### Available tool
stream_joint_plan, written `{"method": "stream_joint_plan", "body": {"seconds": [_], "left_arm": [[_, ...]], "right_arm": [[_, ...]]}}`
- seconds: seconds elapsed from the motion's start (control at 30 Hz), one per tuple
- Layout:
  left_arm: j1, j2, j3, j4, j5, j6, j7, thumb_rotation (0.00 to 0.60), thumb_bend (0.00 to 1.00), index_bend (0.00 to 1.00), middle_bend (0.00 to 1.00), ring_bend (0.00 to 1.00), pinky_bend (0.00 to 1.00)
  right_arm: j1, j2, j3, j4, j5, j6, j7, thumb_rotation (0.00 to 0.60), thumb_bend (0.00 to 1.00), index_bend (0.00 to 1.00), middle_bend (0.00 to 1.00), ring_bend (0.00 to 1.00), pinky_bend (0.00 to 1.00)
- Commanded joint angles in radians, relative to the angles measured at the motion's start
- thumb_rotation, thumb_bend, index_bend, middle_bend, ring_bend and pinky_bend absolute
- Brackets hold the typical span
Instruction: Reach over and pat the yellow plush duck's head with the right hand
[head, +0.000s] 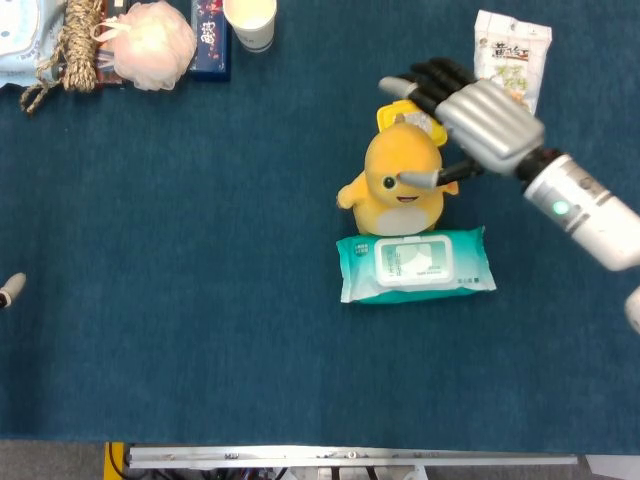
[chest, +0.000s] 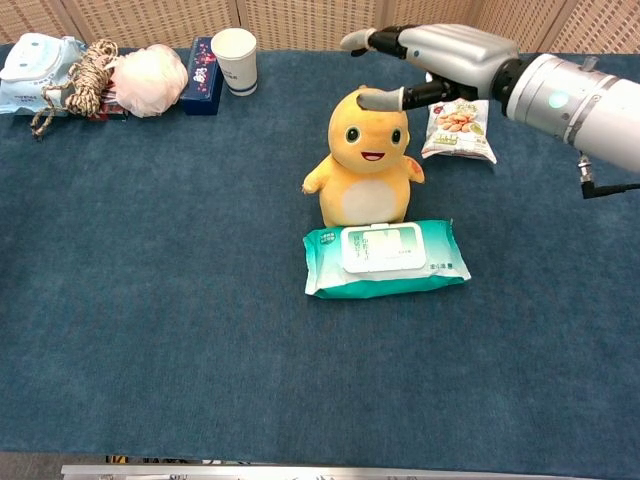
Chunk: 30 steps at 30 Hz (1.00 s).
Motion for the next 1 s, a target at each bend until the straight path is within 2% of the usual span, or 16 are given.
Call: {"method": "stream_joint_plan", "body": {"seconds": [0.03, 0.17, 0.33, 0.63, 1.0], "left_arm": [[-0.001, 0.000, -0.002, 0.002, -0.002, 0.000, -0.003, 0.600, 0.03, 0.15, 0.07, 0.02, 0.00], [-0.004, -0.002, -0.006, 0.007, -0.006, -0.003, -0.005, 0.600, 0.03, 0.15, 0.07, 0.02, 0.00], [-0.009, -0.002, -0.008, 0.007, -0.001, -0.005, -0.006, 0.600, 0.03, 0.15, 0.07, 0.01, 0.00], [-0.019, -0.009, -0.014, 0.010, 0.007, -0.006, -0.001, 0.600, 0.03, 0.15, 0.07, 0.01, 0.00], [-0.015, -0.005, -0.005, -0.017, 0.029, 0.007, 0.013, 0.600, 0.03, 0.15, 0.07, 0.01, 0.00]], "right_arm": [[-0.045, 0.045, -0.004, -0.025, 0.016, 0.049, -0.013, 0.085, 0.00, 0.09, 0.13, 0.00, 0.00], [-0.119, 0.105, -0.024, -0.060, 0.026, 0.134, -0.046, 0.275, 0.00, 0.09, 0.13, 0.00, 0.00], [-0.216, 0.169, -0.067, -0.097, 0.024, 0.224, -0.071, 0.365, 0.00, 0.09, 0.13, 0.00, 0.00], [-0.420, 0.251, -0.129, -0.124, 0.024, 0.436, -0.104, 0.389, 0.00, 0.09, 0.13, 0.00, 0.00], [-0.591, 0.272, -0.172, -0.145, -0.029, 0.607, -0.078, 0.388, 0.00, 0.09, 0.14, 0.00, 0.00]]}}
